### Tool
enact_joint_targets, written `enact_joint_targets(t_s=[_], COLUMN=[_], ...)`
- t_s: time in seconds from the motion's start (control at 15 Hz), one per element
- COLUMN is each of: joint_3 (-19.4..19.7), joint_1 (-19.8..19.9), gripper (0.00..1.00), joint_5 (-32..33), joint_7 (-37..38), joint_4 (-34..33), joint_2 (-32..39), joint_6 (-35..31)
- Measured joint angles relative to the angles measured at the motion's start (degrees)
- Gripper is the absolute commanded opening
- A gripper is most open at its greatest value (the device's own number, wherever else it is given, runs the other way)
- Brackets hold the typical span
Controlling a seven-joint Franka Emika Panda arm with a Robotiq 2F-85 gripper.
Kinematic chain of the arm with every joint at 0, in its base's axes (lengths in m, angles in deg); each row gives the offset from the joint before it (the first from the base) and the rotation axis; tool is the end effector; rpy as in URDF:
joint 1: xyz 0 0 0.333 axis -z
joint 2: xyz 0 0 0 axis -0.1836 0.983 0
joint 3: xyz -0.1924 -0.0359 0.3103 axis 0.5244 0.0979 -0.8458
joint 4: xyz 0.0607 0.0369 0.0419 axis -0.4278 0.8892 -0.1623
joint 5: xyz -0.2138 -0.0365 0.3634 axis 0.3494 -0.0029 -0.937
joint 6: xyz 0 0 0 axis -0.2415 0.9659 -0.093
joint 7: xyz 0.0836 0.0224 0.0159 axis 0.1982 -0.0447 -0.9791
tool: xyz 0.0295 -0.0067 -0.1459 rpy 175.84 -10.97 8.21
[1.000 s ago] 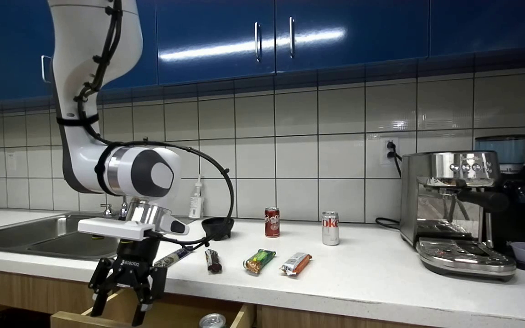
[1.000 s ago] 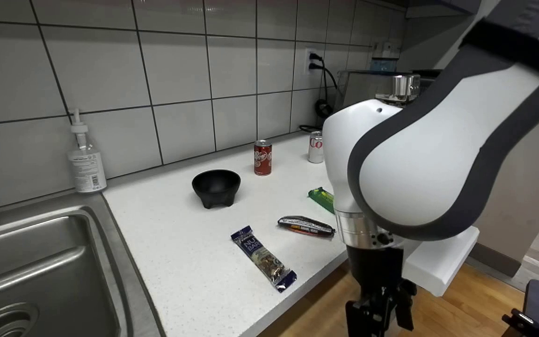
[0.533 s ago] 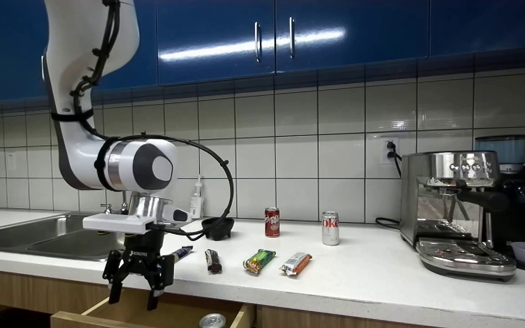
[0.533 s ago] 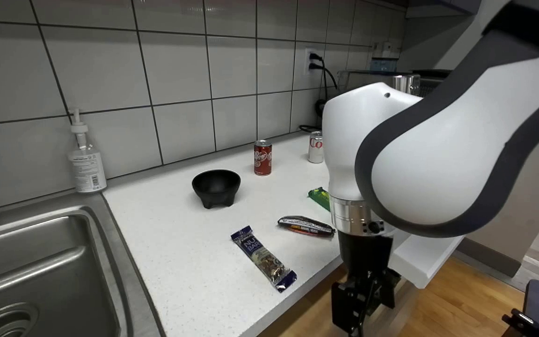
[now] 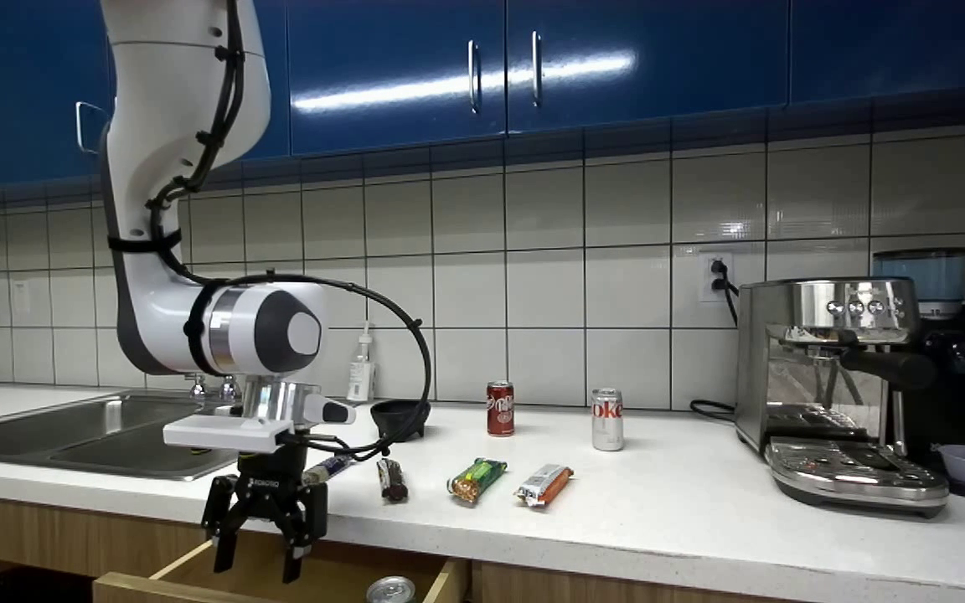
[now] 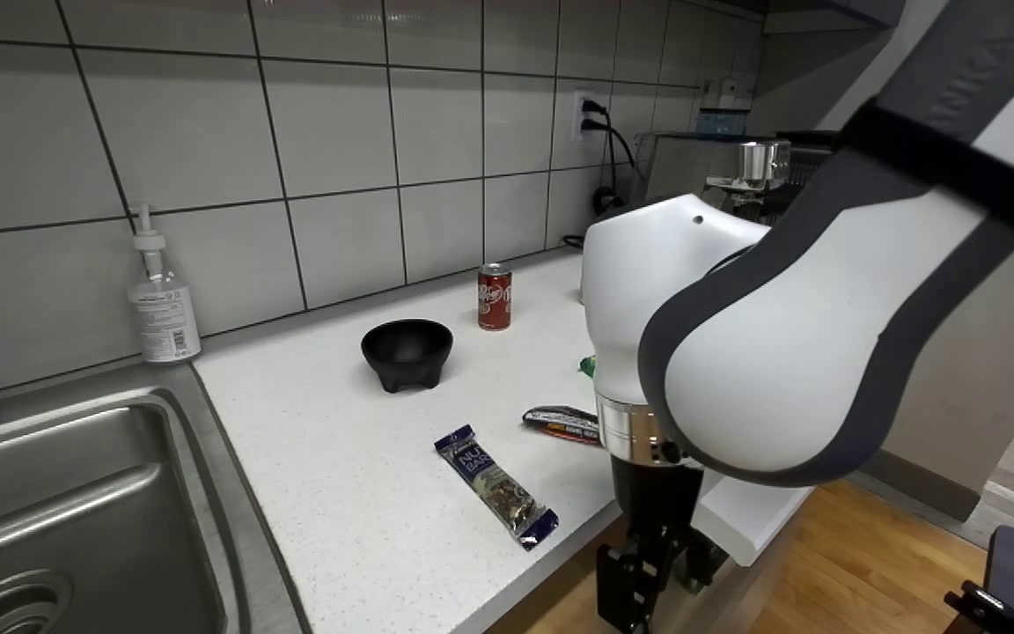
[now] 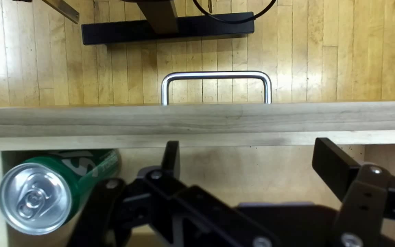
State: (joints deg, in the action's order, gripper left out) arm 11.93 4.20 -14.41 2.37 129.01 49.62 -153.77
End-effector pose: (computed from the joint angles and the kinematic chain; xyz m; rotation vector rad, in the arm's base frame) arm 0.4498 0.1015 0.1344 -3.1144 -0.0297 0.4061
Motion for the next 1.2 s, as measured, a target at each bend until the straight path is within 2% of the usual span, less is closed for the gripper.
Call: enact_joint_targets(t_s=[0.53, 1.2], joint_3=[1.04, 1.08], joint_1=[-0.52, -0.53], gripper=[1.00, 1.00], joint_5=[0.39, 0.16], joint_7=[-0.03, -0.11], joint_4=[-5.47, -5.82], joint_2=[8.03, 9.17], joint_6=[0.00, 0.03])
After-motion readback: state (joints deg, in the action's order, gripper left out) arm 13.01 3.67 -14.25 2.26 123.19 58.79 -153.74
